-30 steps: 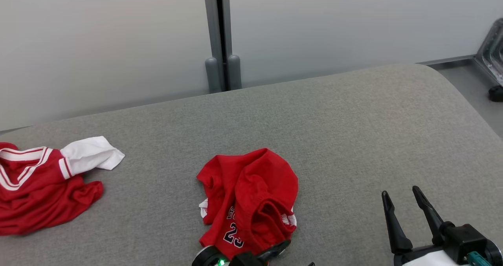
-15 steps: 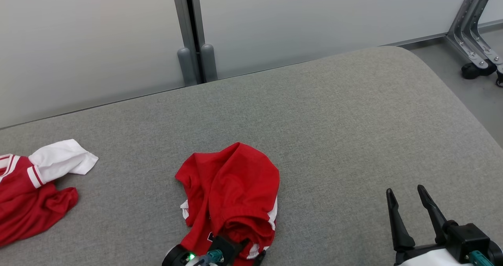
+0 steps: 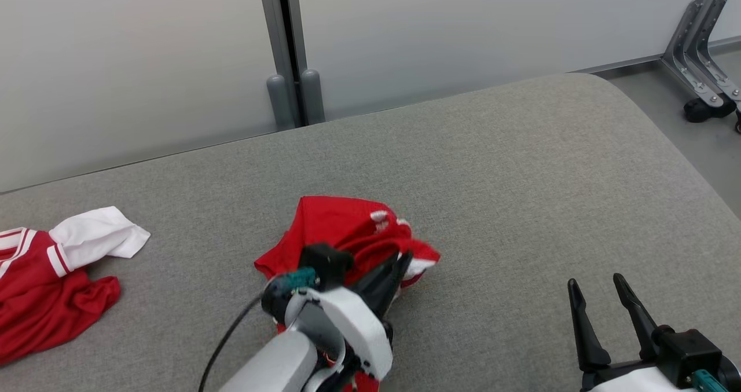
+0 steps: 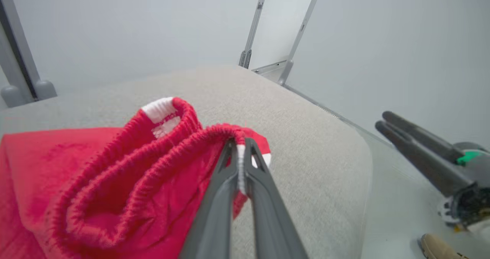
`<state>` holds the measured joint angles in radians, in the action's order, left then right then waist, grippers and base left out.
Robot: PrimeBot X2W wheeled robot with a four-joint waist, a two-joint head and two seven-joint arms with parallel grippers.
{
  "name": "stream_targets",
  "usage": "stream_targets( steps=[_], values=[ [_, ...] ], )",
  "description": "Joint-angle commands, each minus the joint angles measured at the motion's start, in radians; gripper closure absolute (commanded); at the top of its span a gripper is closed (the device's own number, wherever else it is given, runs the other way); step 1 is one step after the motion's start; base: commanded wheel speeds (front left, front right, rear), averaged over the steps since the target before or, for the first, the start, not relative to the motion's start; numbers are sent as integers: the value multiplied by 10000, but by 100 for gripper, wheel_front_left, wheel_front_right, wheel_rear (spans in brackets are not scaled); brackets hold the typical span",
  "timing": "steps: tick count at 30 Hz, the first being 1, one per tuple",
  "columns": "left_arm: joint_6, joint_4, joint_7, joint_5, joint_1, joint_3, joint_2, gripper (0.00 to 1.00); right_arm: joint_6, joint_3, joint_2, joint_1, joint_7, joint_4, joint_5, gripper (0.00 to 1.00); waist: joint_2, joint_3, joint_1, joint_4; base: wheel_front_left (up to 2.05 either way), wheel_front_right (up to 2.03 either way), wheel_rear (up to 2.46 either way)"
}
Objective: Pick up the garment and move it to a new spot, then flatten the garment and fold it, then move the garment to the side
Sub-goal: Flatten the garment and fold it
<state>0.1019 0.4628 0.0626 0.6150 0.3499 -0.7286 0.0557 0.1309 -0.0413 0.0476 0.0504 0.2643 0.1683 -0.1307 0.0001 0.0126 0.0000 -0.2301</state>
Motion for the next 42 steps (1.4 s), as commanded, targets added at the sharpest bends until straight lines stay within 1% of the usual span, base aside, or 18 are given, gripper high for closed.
stream_targets(
  steps=[1, 3, 5, 10, 11, 13, 18, 19, 20, 22, 24, 29, 31, 34, 38, 40, 42],
  values=[
    [41, -395, -167, 308, 414, 193, 24, 100, -3, 6, 51, -39, 3, 7, -97, 0, -1, 3, 0, -11, 0, 0, 0],
    [-36, -874, -512, 743, 865, 455, 12, 100, -3, -64, 51, -97, 3, 24, -124, 0, -1, 26, 0, -59, 0, 0, 0],
    [-200, -1172, -717, 874, 1486, 653, -11, 100, -3, -176, 54, -197, 4, 43, -165, 0, -1, 75, 0, -172, 0, 0, 0],
    [-545, -1302, -961, 1389, 2790, 1184, -24, 100, -3, -332, 55, -340, 3, 138, -288, 0, -1, 141, 0, -484, 0, 0, 0],
    [-698, -1232, -844, 1469, 3319, 1336, -33, 100, -3, -346, 54, -366, 3, 152, -307, 0, -1, 155, 0, -576, 0, 0, 0],
    [-833, -1200, -600, 1735, 3787, 1514, -31, 100, -3, -336, 52, -339, 3, 151, -343, 0, -1, 161, 0, -628, 0, 0, 0],
    [-1008, -1087, 300, 2720, 4925, 1483, -39, 100, -3, -273, 52, -211, 3, 166, -305, 0, -1, 152, 0, -630, 0, 0, 0],
    [-1008, -1087, 300, 2720, 4925, 1483, -39, 100, -3, -273, 52, -211, 3, 166, -305, 0, -1, 152, 0, -630, 0, 0, 0],
    [-987, -1049, 541, 2917, 5123, 1412, -37, 100, -3, -255, 52, -208, 3, 176, -288, 0, -1, 151, 0, -609, 0, 0, 0],
    [-854, -997, 947, 3596, 5314, 1254, -38, 100, -3, -245, 52, -254, 3, 194, -245, 0, -1, 147, 0, -545, 0, 0, 0],
    [-721, -877, 1298, 4051, 5415, 1009, -37, 100, -3, -273, 52, -319, 3, 202, -225, 0, -1, 153, 0, -469, 0, 0, 0],
    [-190, -356, 1627, 5264, 4310, 218, -33, 100, -3, -328, 52, -403, 3, 224, -308, 0, -1, 183, 0, -271, 0, 0, 0],
    [24, -172, 1531, 5651, 3672, -185, -43, 100, -3, -351, 52, -410, 3, 246, -354, 0, -1, 200, 0, -223, 0, 0, 0],
    [214, -43, 1290, 6075, 2541, -722, 25, 100, -3, -388, 52, -369, 3, 274, -399, 0, -1, 217, 0, -167, 0, 0, 0],
    [288, -377, 979, 6471, 1196, -1297, 593, 100, -3, -409, 52, -270, 3, 326, -459, 0, -1, 210, 0, -90, 0, 0, 0],
    [299, -541, 914, 6498, 678, -1559, 1000, 100, -3, -400, 54, -259, 3, 347, -449, 0, -1, 186, 0, -70, 0, 0, 0],
    [304, -564, 1091, 6456, 172, -1681, 1453, 100, -3, -421, 54, -250, 3, 376, -468, 0, -1, 163, 0, -89, 0, 0, 0]
  ],
)
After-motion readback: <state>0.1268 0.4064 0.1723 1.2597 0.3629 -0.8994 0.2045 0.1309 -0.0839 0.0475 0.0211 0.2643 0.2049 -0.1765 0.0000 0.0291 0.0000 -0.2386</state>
